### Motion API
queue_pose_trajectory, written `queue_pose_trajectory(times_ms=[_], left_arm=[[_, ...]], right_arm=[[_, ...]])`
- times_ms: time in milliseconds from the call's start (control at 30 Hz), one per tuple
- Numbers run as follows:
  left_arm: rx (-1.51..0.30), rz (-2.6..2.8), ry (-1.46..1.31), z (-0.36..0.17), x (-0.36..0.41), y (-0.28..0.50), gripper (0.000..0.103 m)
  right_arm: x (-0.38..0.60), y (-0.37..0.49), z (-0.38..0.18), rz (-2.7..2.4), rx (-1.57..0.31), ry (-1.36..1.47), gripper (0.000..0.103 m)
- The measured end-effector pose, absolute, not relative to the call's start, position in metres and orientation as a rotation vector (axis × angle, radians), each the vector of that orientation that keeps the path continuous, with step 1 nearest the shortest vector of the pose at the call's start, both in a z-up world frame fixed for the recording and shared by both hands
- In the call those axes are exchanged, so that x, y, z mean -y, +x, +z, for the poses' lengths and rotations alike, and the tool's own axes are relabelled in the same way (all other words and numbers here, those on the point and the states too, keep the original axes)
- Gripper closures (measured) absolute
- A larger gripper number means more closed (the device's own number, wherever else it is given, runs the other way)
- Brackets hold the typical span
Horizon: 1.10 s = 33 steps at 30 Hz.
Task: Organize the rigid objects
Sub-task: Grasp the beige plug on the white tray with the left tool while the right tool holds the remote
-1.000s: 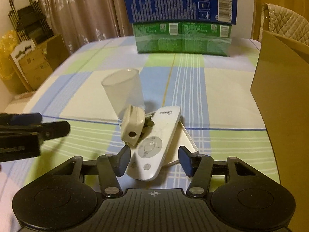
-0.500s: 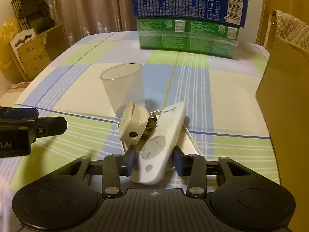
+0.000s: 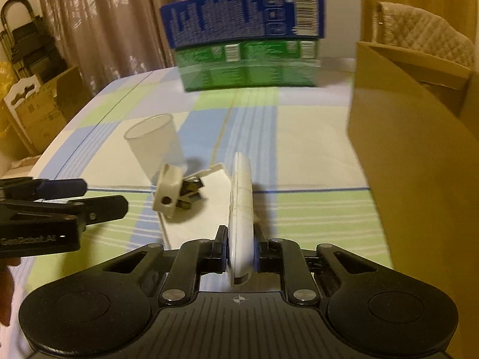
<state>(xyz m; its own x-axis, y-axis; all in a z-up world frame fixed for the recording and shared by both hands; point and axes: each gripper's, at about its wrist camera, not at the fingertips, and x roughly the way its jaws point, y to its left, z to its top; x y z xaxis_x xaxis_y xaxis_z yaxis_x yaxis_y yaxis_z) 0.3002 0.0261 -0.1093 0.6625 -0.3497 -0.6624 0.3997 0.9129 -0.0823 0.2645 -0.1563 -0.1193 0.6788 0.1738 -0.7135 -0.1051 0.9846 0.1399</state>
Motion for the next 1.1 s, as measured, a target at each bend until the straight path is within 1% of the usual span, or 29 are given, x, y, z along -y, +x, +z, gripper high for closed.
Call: queue_pose_trajectory(times_ms=[267,467,667,833,867,933,967,1100], left_arm=[[-0.708,-0.495,0.131,-0.124,0.003,0.309,0.034],[-0.717,-0.498,0.086,-0.134,0.007,0.324,0.040],[-0.697,-0.507,0.089,-0.136,0.014,0.332,0.042],[-0.698,-0.518,0.095,-0.137,0.019,0.336,0.046],[-0.695,-0.518,0.103,-0.137,0.021,0.336,0.050],[-0.694,-0.519,0.122,-0.137,0.024,0.335,0.053],[-0.694,-0.518,0.126,-0.137,0.025,0.334,0.058],[-0.697,-0.520,0.144,-0.136,0.026,0.329,0.058]], right_arm=[[0.181,0.244,-0.119,0.107,-0.801,0.125,0.091],[0.188,0.242,-0.119,0.096,-0.792,0.133,0.091],[0.191,0.244,-0.118,0.090,-0.786,0.154,0.091],[0.191,0.245,-0.118,0.093,-0.785,0.158,0.091],[0.191,0.245,-0.118,0.093,-0.786,0.160,0.091],[0.190,0.245,-0.118,0.092,-0.786,0.161,0.091],[0.190,0.245,-0.118,0.092,-0.787,0.161,0.091],[0.191,0.242,-0.117,0.092,-0.790,0.164,0.091]])
